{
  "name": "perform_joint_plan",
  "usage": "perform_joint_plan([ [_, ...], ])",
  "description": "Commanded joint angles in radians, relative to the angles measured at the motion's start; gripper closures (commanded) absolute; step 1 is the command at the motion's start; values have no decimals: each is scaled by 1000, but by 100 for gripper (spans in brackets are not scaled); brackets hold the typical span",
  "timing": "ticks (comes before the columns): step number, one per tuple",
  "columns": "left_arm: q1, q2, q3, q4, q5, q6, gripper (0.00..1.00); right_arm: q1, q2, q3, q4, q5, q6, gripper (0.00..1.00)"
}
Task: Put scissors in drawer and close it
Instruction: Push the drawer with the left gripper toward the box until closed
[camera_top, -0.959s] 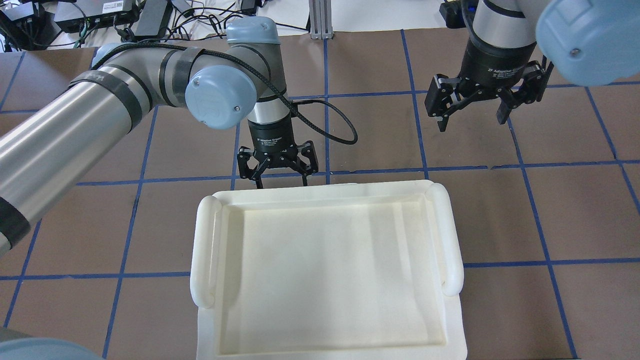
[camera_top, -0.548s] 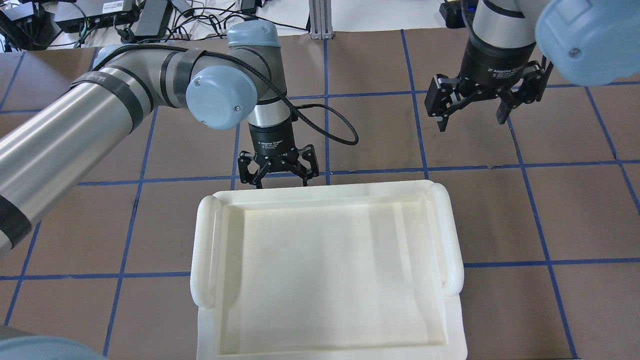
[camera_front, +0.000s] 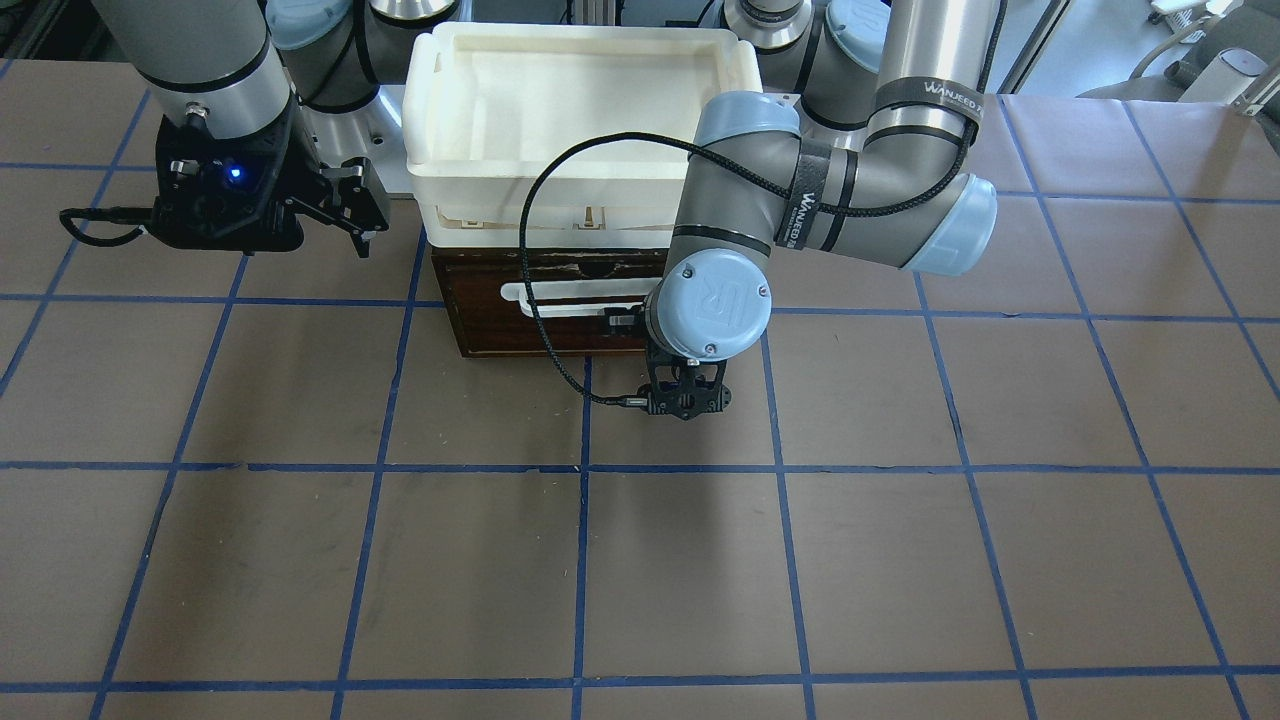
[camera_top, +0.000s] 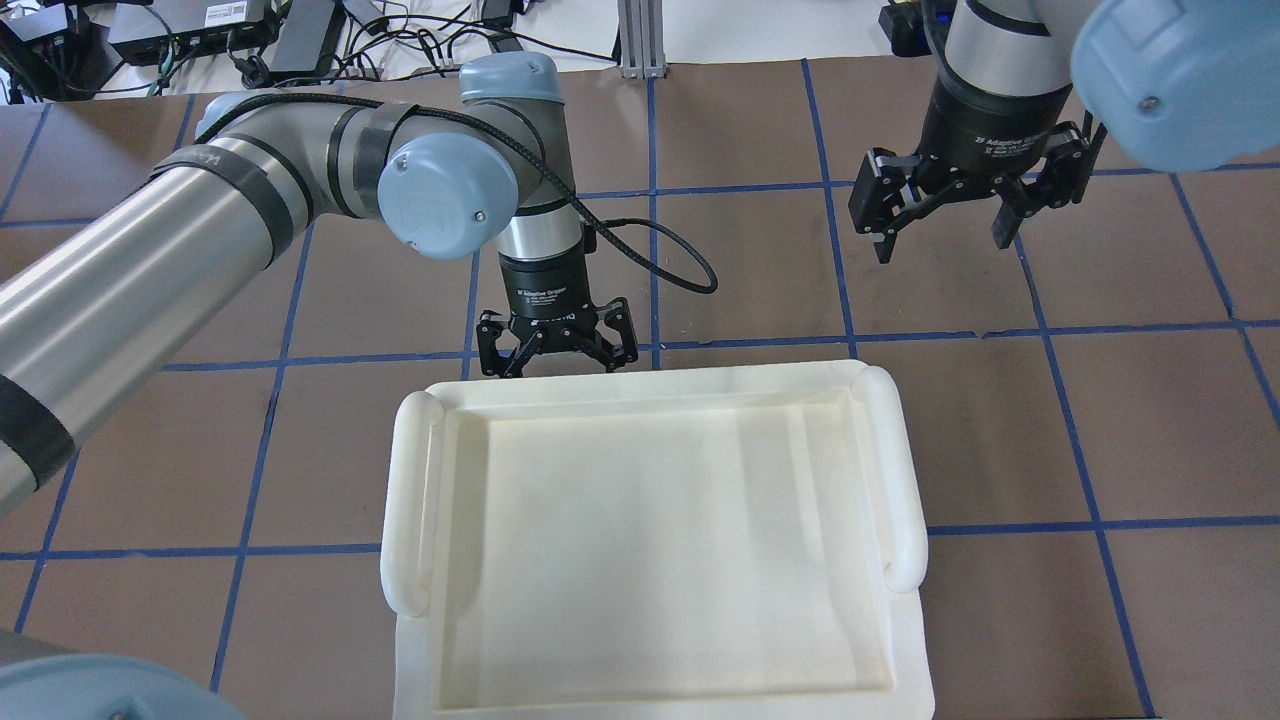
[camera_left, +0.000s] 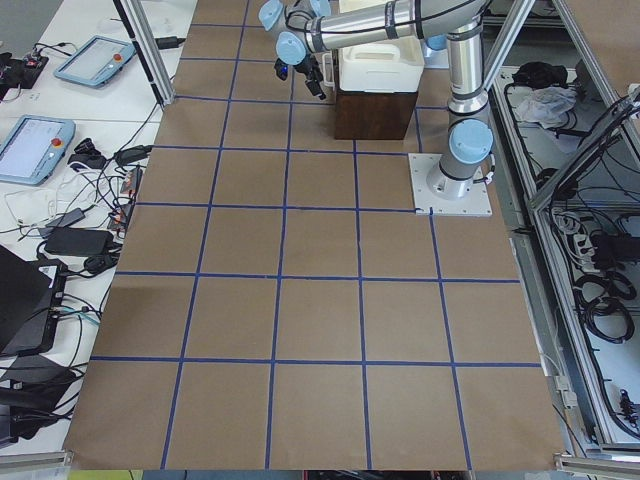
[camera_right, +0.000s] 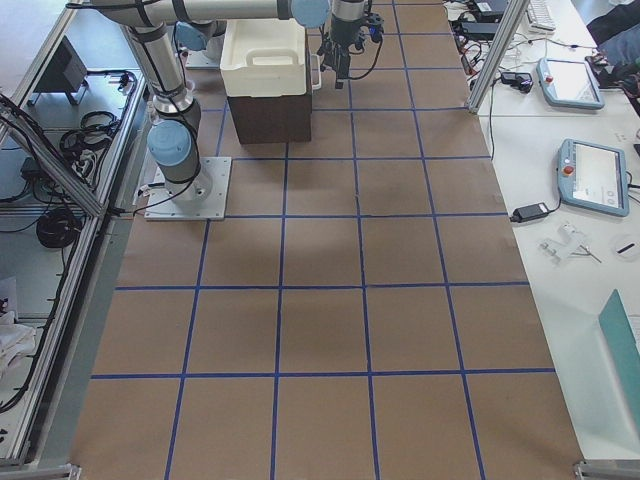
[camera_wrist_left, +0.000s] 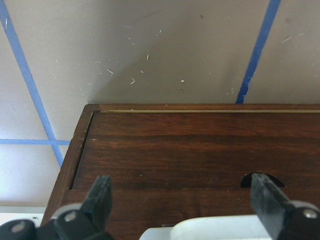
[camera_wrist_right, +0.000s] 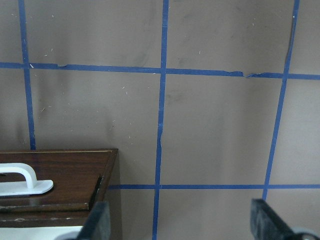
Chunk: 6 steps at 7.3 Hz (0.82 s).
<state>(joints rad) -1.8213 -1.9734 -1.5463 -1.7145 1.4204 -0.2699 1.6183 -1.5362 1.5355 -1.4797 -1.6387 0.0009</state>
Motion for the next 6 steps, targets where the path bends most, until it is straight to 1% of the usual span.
perform_joint_plan([
  [1, -7, 7, 0, -25, 0, 0, 0, 0, 1, 0, -1, -1, 1, 0],
  [3, -13, -2, 0, -25, 5, -3, 0, 0, 1, 0, -1, 6, 4, 0],
  [6, 0, 19, 24, 13, 15, 15, 0, 0, -1, 0, -1, 8, 2, 0],
])
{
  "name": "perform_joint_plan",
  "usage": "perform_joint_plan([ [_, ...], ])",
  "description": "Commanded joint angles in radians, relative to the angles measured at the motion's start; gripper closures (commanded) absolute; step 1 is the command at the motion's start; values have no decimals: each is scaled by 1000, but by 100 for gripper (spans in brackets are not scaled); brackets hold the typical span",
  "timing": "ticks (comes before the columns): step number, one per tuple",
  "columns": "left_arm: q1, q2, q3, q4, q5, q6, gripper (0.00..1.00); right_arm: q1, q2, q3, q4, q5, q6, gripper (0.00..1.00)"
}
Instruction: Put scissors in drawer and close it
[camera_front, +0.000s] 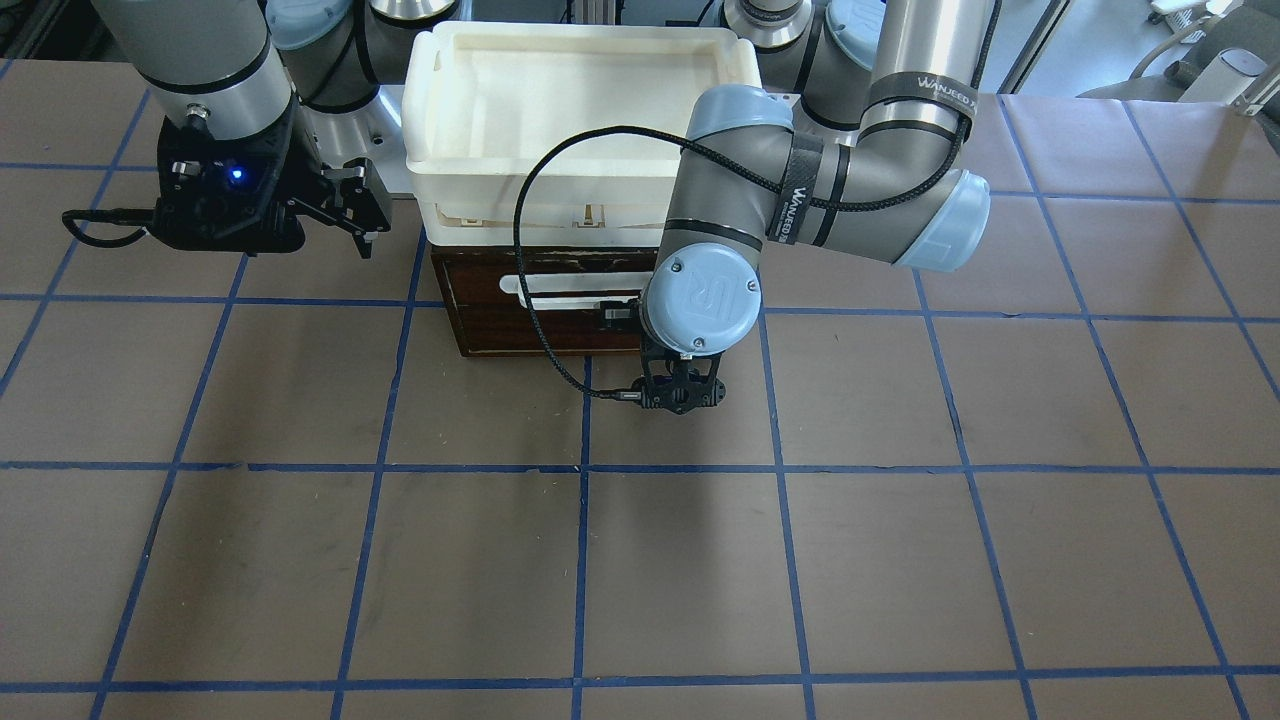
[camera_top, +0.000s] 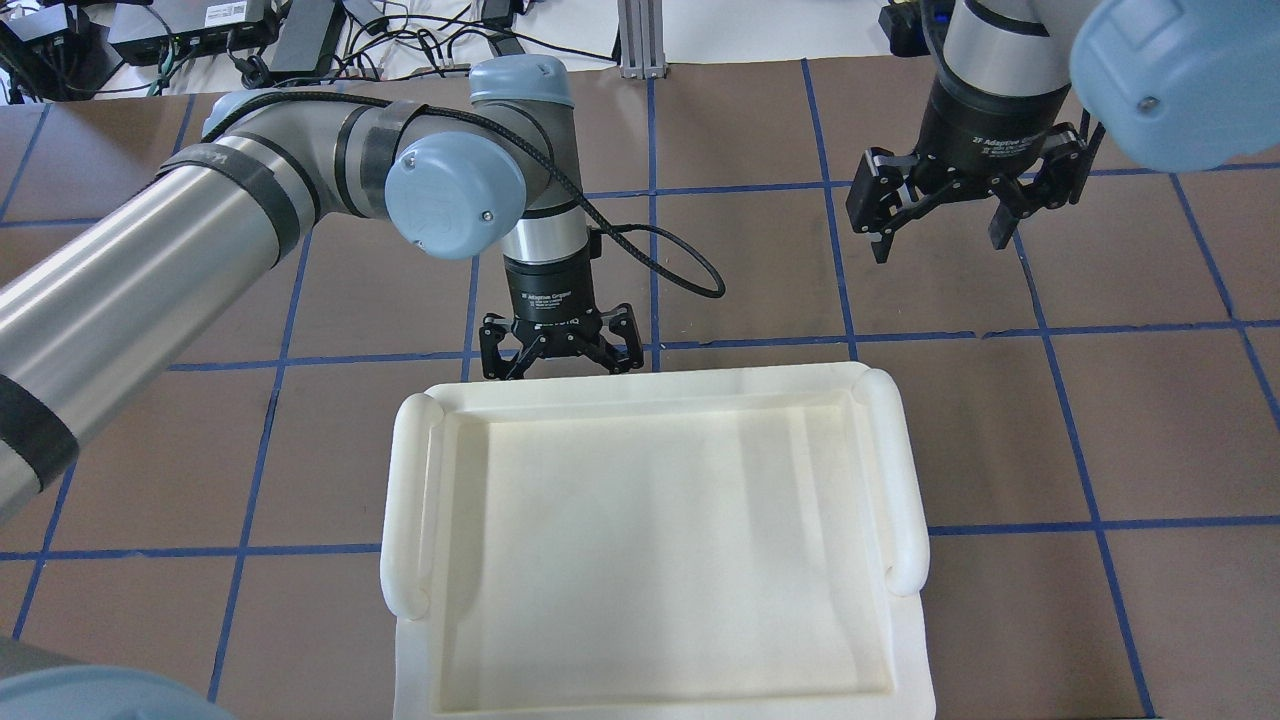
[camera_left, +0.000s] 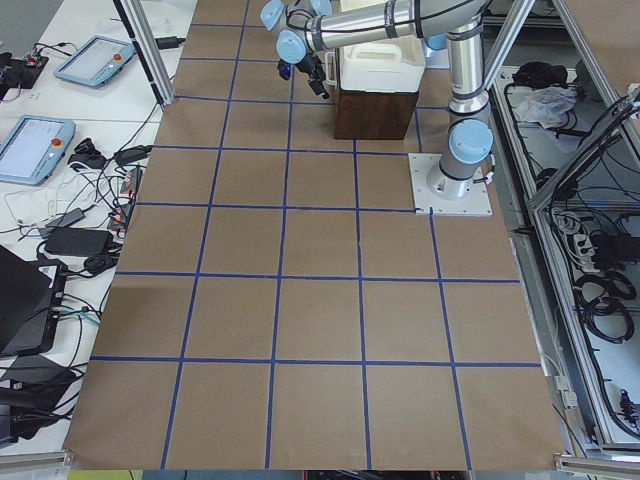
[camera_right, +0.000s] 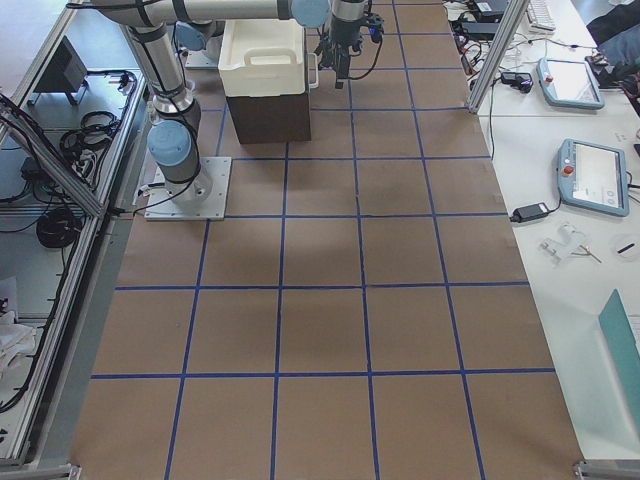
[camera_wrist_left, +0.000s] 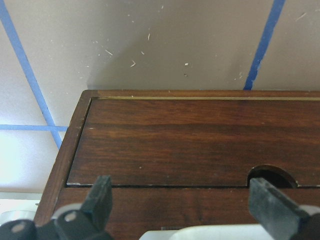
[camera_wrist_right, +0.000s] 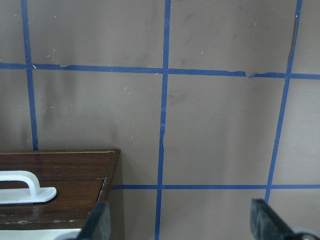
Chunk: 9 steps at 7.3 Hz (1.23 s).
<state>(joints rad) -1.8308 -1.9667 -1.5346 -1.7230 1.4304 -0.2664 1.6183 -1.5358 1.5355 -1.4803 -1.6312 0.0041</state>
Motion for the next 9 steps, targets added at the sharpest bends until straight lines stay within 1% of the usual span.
perform_joint_plan([
  [1, 16, 31, 22, 72, 52, 15, 0, 0, -1, 0, 0, -1, -4, 0],
  [2, 18, 40, 40, 106, 108, 15, 0, 0, -1, 0, 2, 1, -3, 0],
  [3, 28, 60, 53, 164, 119, 15, 0, 0, 0, 0, 2, -1, -6, 0],
  [4, 69, 89, 69, 199, 119, 16, 0, 0, 0, 0, 0, -1, -6, 0],
  [5, 115, 127, 80, 204, 122, 36, 0, 0, -1, 0, 2, -2, -6, 0],
  [6, 151, 181, 82, 226, 142, 77, 0, 0, -1, 0, 2, -2, -6, 0],
  [7, 163, 236, 79, 239, 165, 79, 0, 0, -1, 0, 2, -6, -6, 0],
  [8, 163, 291, 76, 240, 189, 79, 0, 0, 0, 0, 2, -6, -6, 0],
  [9, 159, 342, 56, 227, 189, 56, 0, 0, -1, 0, 3, -9, -7, 0],
])
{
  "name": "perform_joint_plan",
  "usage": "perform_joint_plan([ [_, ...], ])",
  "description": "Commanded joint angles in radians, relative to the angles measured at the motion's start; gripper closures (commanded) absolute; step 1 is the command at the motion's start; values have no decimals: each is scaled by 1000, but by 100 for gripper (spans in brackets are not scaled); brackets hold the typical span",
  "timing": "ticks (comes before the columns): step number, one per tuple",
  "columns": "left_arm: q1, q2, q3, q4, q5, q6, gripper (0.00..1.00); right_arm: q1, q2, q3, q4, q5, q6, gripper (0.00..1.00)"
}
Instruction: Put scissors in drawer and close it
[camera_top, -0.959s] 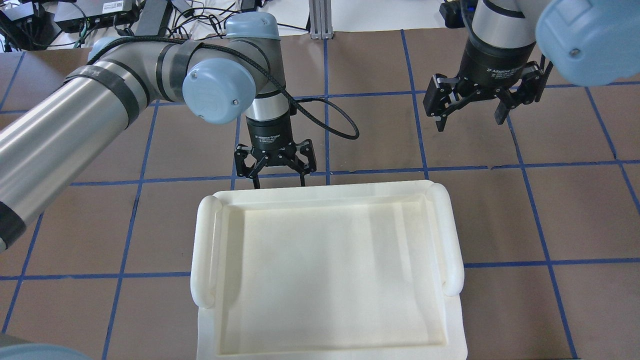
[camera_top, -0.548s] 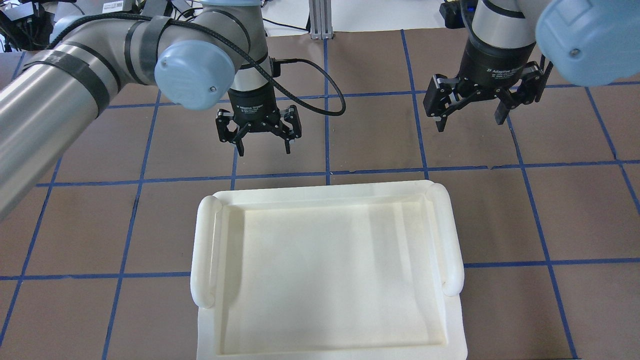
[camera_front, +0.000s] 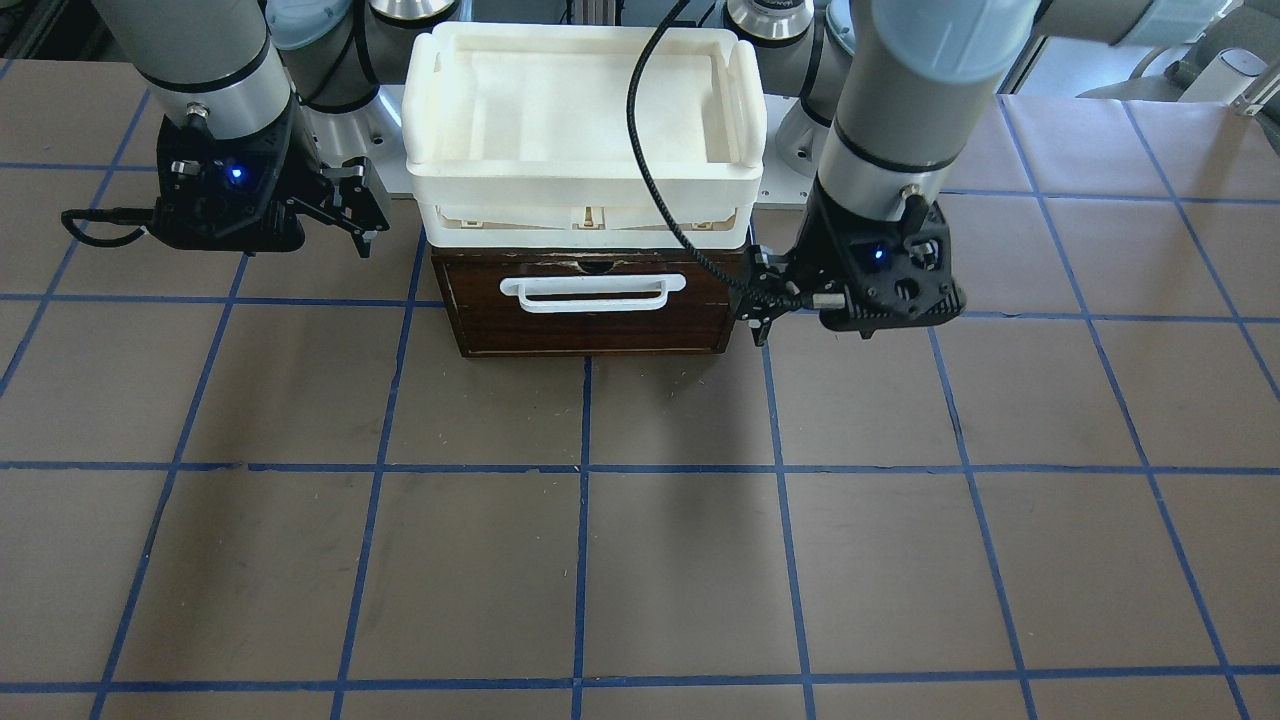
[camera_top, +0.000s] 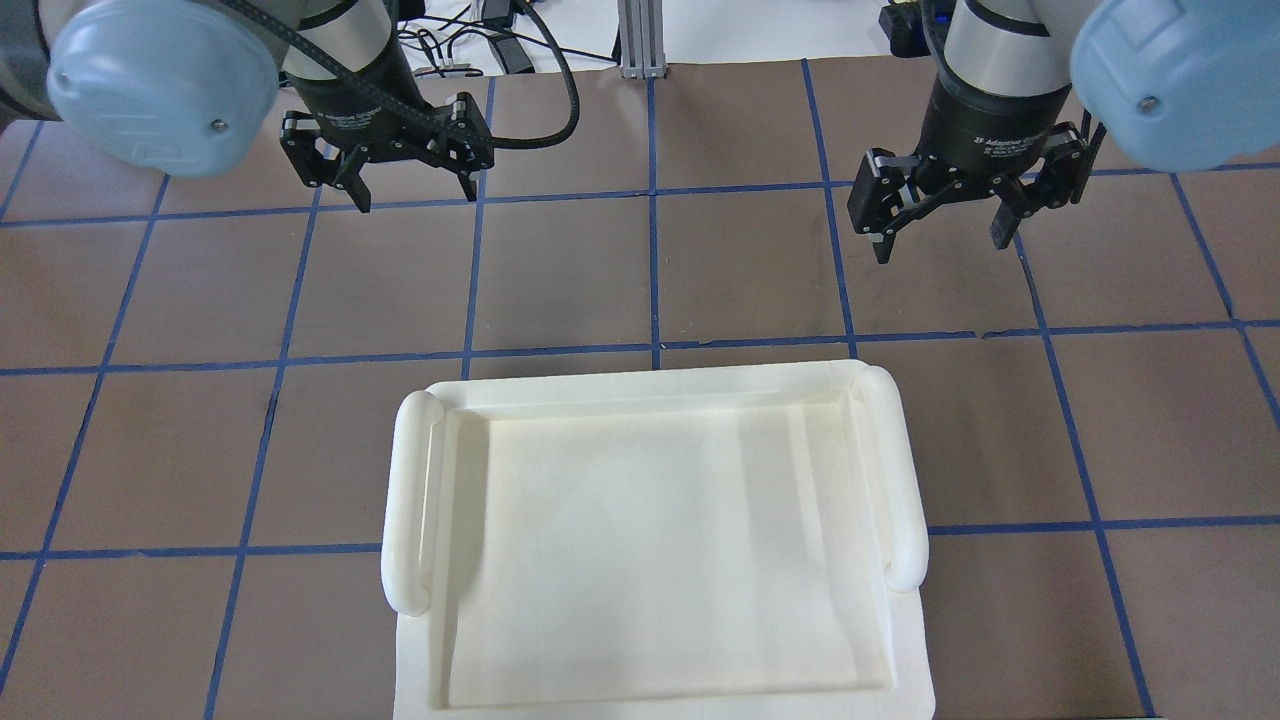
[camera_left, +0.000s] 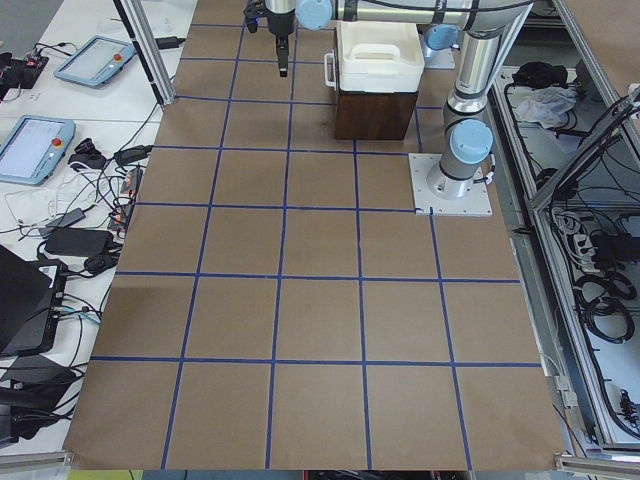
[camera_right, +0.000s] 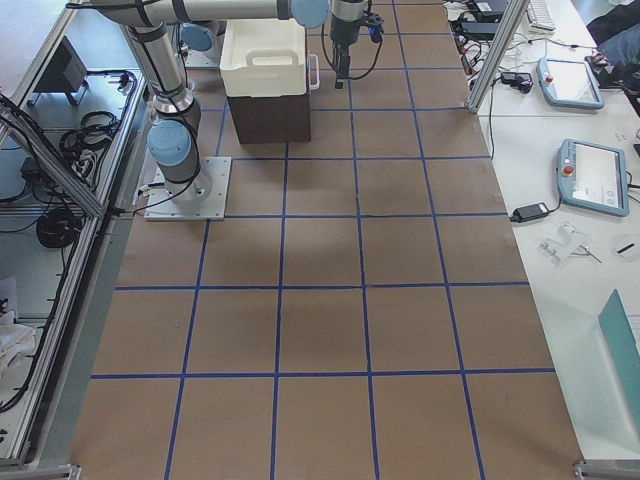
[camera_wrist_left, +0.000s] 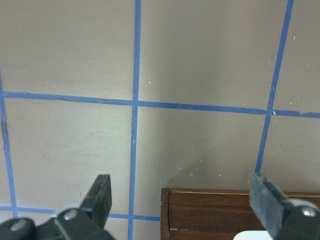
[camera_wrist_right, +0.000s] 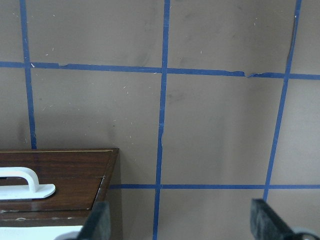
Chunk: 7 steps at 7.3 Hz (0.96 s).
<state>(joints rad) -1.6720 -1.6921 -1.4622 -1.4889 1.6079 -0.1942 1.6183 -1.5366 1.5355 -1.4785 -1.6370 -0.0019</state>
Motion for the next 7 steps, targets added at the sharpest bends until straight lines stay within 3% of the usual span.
perform_joint_plan([
  [1, -2, 110, -61, -5, 4, -27, 0, 0, 1, 0, 3, -3, 2, 0],
  [4, 23, 95, -58, 3, -3, -5, 0, 0, 0, 14, 0, -3, 10, 0],
  [5, 32, 95, -53, -70, 6, 18, 0, 3, 0, 14, 0, -3, 11, 0],
  [7, 44, 76, 47, -199, 6, 74, 0, 0, 0, 14, -2, -4, 5, 0],
])
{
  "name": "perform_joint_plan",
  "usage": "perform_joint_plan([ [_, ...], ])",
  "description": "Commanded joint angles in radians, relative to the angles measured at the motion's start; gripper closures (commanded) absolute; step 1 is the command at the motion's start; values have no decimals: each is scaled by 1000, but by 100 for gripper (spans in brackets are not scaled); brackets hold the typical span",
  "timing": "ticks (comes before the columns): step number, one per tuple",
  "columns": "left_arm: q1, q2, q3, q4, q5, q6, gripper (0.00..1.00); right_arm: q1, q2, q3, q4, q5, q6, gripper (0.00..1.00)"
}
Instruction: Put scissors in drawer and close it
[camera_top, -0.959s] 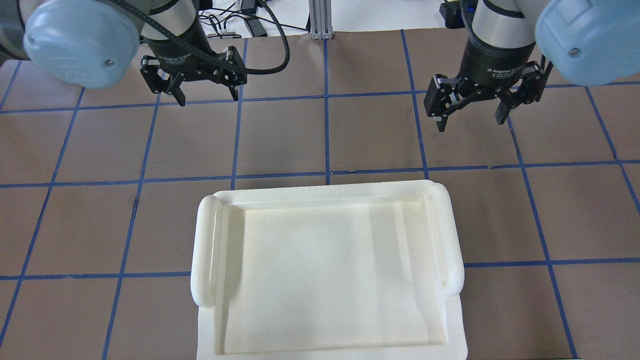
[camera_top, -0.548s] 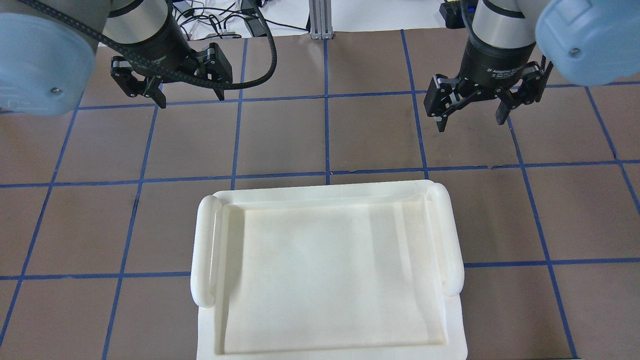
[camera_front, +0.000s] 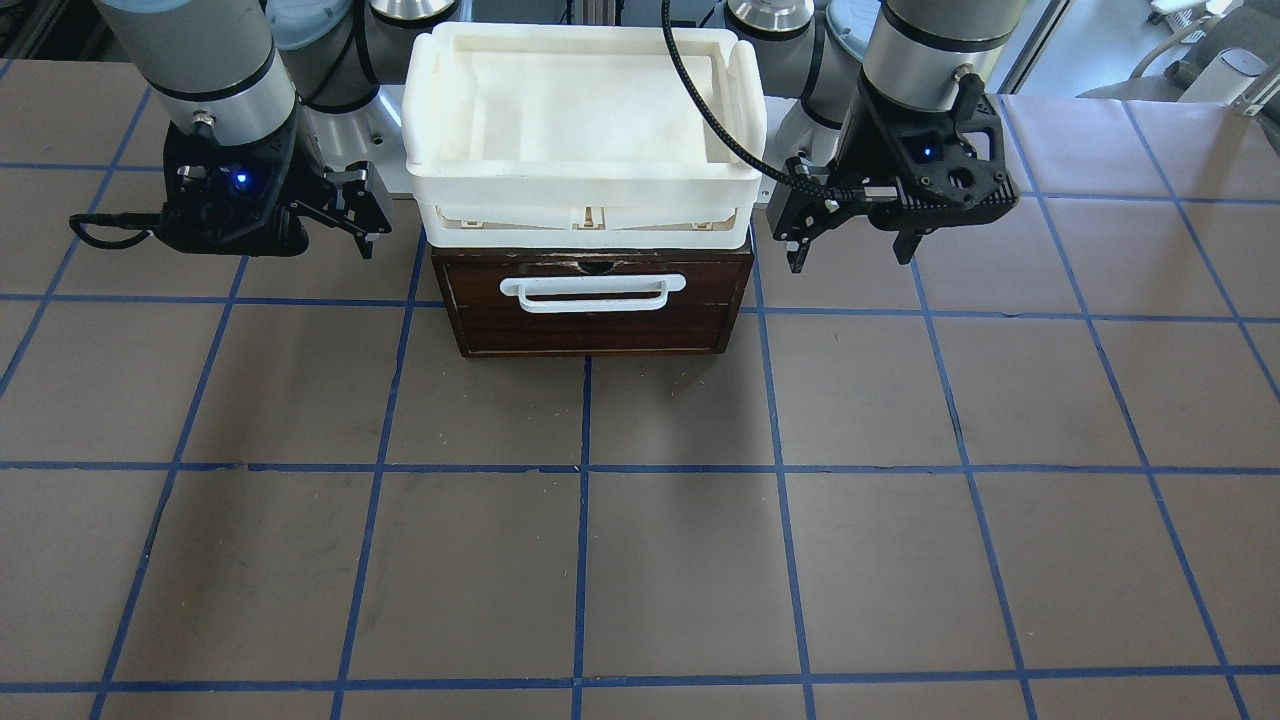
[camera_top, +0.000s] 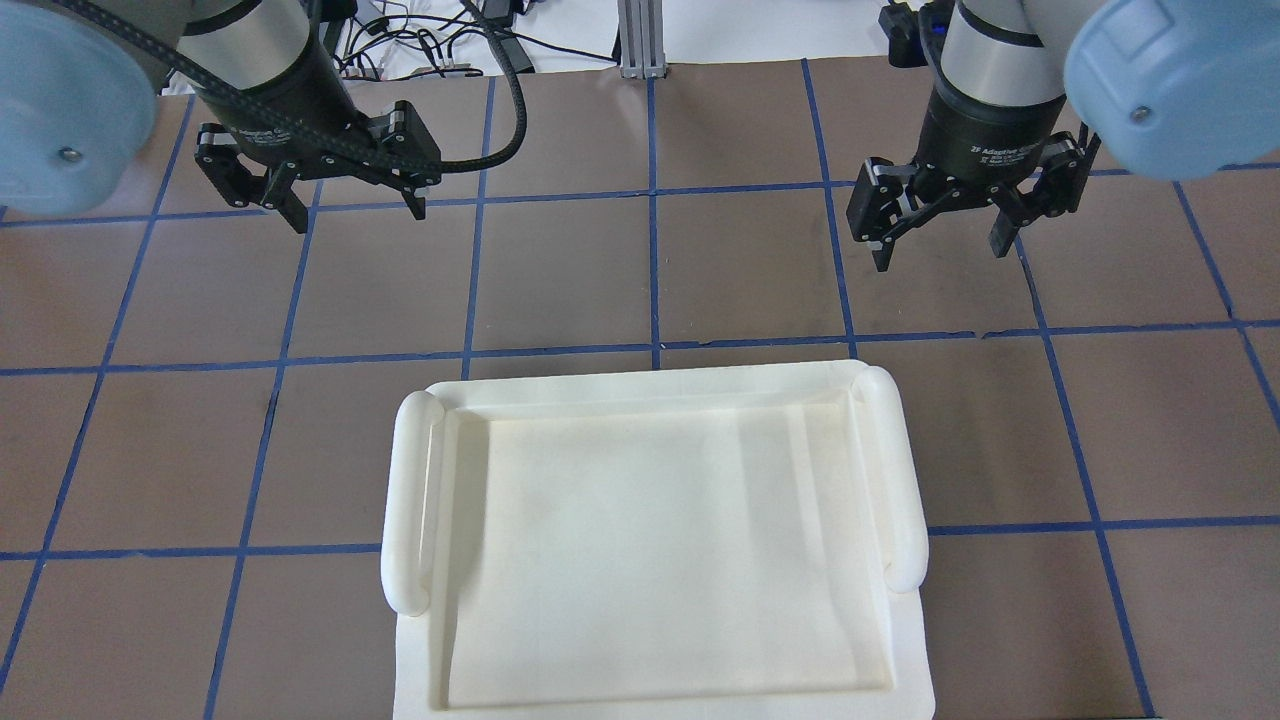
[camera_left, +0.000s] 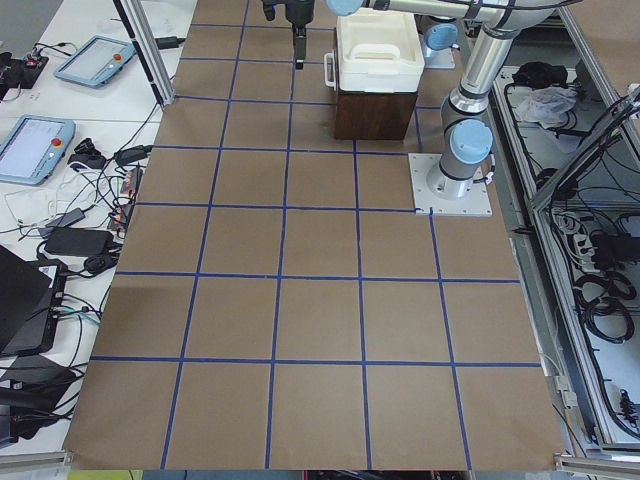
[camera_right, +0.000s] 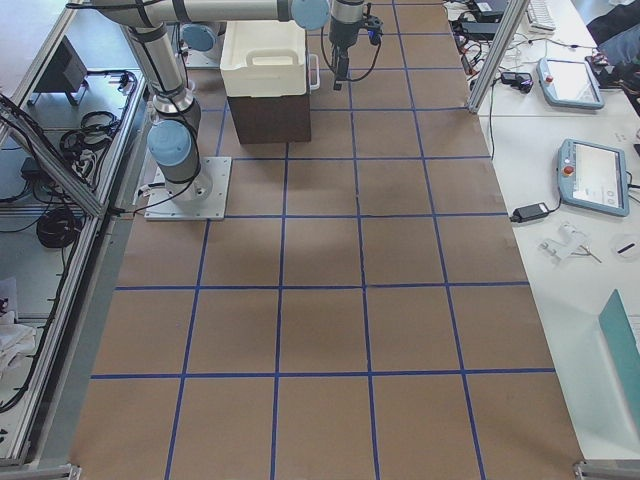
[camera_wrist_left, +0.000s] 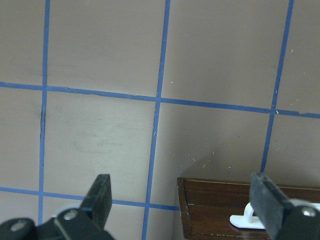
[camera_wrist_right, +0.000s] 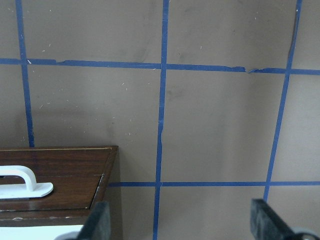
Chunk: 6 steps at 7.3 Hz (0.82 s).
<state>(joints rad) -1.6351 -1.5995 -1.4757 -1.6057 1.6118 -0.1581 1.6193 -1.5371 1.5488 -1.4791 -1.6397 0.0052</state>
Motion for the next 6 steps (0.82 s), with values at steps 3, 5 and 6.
perform_joint_plan([
  [3, 4, -33, 72, -83, -6, 61, 0, 2, 6, 5, -24, 8, -1, 0],
  [5, 0, -36, 51, -66, 3, 65, 0, 2, 8, 16, -91, 9, -2, 0],
  [6, 0, -36, 49, -62, -6, 63, 0, 2, 8, 27, -98, 11, -5, 0],
])
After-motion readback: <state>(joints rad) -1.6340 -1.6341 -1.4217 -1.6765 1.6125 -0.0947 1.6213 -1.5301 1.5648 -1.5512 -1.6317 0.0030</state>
